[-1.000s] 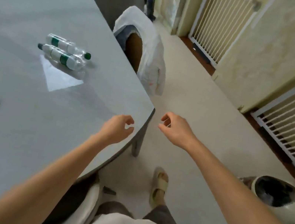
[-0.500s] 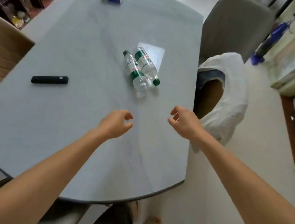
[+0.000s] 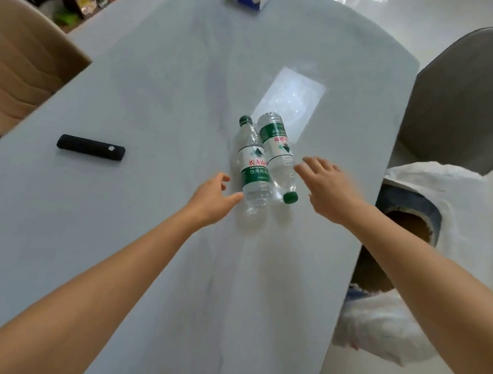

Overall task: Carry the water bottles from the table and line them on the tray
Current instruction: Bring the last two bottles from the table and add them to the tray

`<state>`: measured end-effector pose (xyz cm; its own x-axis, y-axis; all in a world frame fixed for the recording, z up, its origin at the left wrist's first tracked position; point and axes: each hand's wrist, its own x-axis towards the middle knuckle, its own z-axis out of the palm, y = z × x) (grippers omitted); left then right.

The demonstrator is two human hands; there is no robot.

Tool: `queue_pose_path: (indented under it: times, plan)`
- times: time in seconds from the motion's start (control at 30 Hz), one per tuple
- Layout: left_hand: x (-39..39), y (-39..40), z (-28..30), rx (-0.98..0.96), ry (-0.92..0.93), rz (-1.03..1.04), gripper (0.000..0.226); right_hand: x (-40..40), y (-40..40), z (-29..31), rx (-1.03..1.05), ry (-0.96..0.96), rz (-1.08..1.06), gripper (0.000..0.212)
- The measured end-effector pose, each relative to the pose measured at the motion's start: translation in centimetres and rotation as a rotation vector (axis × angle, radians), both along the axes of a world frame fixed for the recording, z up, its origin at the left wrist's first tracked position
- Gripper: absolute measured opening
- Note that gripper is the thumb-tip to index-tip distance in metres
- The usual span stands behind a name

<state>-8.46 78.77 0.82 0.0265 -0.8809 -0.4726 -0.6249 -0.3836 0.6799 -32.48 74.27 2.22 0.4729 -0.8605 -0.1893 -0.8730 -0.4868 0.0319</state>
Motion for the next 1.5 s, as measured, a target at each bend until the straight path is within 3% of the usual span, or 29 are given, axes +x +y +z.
queue_pose_path:
  times: [0.23,0.4,0.63,0.73,0.87,1.03,1.13,1.37,1.5]
  plan:
    - [-4.1,-3.7,-2.6,0.033,-0.026,0.267,0.065,-0.6,-8.2,-3.6,-0.019,0.007,0.296,0.08]
    - [-8.4,-6.9,-4.2,0.067,-0.164,0.381,0.069,-2.2,-9.8,-5.0,0.012,-0.106,0.278,0.075]
    - [-9.6,-8.7,-5.8,0.09,-0.344,0.418,0.074,-3.8,-11.2,-5.9,0.007,-0.1,0.33,0.072]
    - [-9.0,-8.9,-5.7,0.121,-0.383,0.368,0.072,-3.1,-11.8,-6.1,-0.027,-0.064,0.418,0.073]
    - [-7.5,-7.0,-5.9,0.144,-0.462,0.375,0.067,-1.4,-13.8,-6.4,-0.11,0.053,0.686,0.071]
    - [-6.0,-4.6,-6.7,0.179,-0.45,0.458,0.068,2.3,-15.8,-7.3,-0.132,0.21,0.929,0.046]
    - [-5.4,-4.6,-6.8,0.207,-0.406,0.475,0.07,3.2,-16.3,-7.5,-0.048,0.179,0.877,0.049]
    - [-4.8,-6.0,-7.1,0.149,-0.383,0.527,0.083,-0.1,-12.7,-7.6,0.151,0.076,0.397,0.057]
    - [-5.4,-5.9,-7.6,0.027,-0.39,0.627,0.071,-2.6,-9.6,-8.2,0.185,0.041,0.266,0.05]
